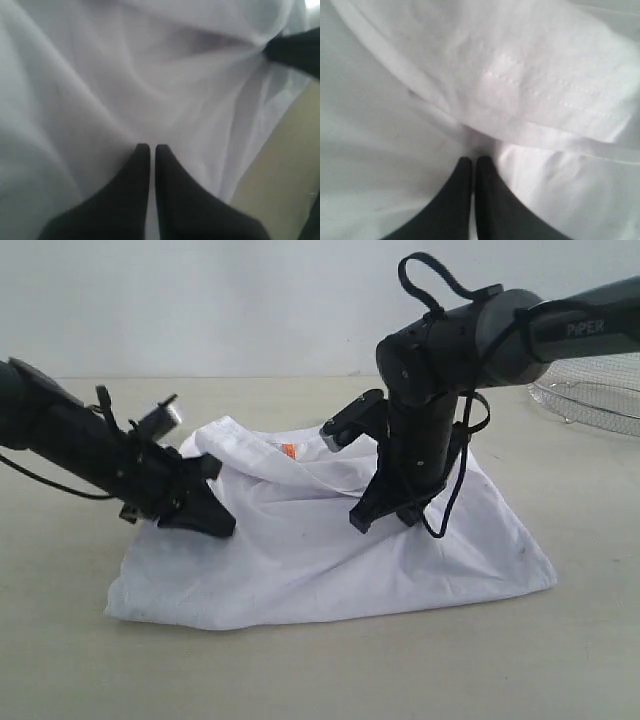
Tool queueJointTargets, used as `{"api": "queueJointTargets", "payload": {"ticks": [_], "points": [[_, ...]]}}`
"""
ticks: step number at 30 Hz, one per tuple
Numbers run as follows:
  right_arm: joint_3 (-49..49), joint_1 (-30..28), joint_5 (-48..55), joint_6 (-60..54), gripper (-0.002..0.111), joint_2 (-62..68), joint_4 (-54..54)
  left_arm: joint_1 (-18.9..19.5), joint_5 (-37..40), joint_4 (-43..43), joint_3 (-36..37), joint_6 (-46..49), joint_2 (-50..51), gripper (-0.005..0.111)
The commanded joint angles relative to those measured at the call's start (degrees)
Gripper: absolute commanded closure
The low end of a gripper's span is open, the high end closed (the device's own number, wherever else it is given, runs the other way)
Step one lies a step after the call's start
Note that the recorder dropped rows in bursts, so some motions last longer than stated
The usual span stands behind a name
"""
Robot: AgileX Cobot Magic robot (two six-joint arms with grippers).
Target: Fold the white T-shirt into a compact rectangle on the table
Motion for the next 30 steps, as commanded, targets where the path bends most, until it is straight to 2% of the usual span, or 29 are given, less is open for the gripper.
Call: {"api": "queueJointTargets", "payload": {"ticks": [1,3,6,16,22,26,30], "points": [[0.2,-0.6,-0.7,-2.2,0.109,-1.8,1.3,-3.3,-6.5,0.7,6.1,-0.5,-0.5,0.102],[0.2,-0.6,-3.7,-7.2,0.109,-1.4,8.1,-3.3,-6.3,0.9,8.3,-0.5,-0.5,0.102],[0.2,-0.6,-9.2,-9.6,0.109,-0.2,12.2,-3.2,-6.7,0.9,11.0,-0.5,-0.6,0.102],[-0.7,-0.6,-20.5,-10.2,0.109,4.0,11.6,-3.2,-7.4,1.4,14.6,-0.5,-0.6,0.102],[-6.5,-0.6,-19.6,-10.1,0.109,4.3,11.4,-3.2,-7.8,1.6,16.5,-0.1,-0.6,0.102],[-10.6,-1.0,-24.6,-9.9,0.109,5.9,9.9,-3.2,-7.6,1.9,17.3,-0.1,-0.6,0.102],[-16.6,-2.5,-24.8,-9.3,0.109,10.3,9.9,-3.2,-7.5,1.9,17.9,0.3,-0.6,0.102]]}}
